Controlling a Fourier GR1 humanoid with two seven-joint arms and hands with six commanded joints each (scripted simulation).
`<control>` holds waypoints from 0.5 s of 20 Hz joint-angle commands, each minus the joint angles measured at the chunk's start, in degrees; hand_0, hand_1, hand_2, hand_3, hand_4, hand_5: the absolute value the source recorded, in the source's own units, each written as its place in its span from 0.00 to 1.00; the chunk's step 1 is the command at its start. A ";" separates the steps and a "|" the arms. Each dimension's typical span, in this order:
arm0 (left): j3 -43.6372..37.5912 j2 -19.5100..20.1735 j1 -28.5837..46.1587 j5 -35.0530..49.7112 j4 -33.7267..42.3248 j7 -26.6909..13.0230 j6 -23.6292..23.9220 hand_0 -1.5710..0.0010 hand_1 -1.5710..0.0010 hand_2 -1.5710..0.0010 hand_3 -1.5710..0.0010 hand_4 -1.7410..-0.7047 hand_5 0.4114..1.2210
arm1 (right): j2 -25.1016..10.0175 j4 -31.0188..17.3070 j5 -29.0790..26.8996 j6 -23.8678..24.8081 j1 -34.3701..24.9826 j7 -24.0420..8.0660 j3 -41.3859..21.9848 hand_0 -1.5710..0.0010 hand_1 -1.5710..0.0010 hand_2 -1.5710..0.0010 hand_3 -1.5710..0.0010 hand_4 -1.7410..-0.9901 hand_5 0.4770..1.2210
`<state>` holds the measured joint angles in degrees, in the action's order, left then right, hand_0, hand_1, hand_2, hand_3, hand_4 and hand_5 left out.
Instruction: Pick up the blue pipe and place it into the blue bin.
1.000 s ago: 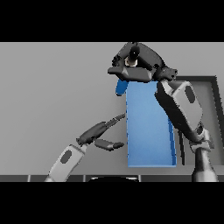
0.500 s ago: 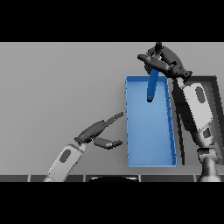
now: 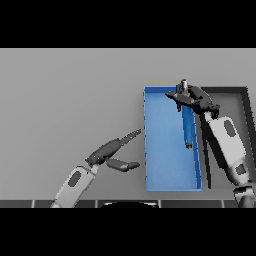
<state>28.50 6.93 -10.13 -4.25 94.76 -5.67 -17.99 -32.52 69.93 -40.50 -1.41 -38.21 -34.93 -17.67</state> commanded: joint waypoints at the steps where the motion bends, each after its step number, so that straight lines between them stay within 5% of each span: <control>1: -0.11 0.03 -0.27 -0.02 -0.22 -0.42 -0.03 1.00 1.00 1.00 1.00 0.83 0.09 | -0.85 -0.59 -0.38 0.86 0.25 -0.01 -2.59 0.00 0.00 0.00 0.61 0.11 1.00; 3: 0.17 -0.43 -0.61 -0.11 -0.28 -0.90 -0.01 1.00 1.00 1.00 1.00 0.83 0.09 | -3.79 -3.17 -4.47 3.79 -0.45 -0.01 -9.05 0.00 0.04 0.07 0.39 0.22 0.96; 6: -0.13 0.09 -0.55 -0.02 -0.27 -1.08 -0.23 1.00 1.00 1.00 1.00 0.83 0.10 | -6.48 -8.31 -15.74 7.75 -3.40 0.00 -19.00 0.49 0.51 0.53 0.69 0.47 0.86; 8: -0.25 -0.52 -1.03 0.04 -0.86 -0.89 0.05 1.00 1.00 1.00 1.00 0.83 0.11 | -7.98 -8.58 -19.68 5.48 -5.26 0.15 -23.06 0.67 0.68 0.70 0.80 0.59 0.91; 10: -0.18 -0.60 -0.93 0.20 -0.33 -1.09 0.15 1.00 1.00 1.00 1.00 0.83 0.10 | -9.84 -7.62 -18.89 3.29 -6.67 0.12 -26.45 0.79 0.80 0.81 0.87 0.68 0.78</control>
<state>28.32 6.32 -11.06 -4.05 94.43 -6.74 -17.84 -42.38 62.32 -59.40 1.86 -44.92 -34.75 -44.11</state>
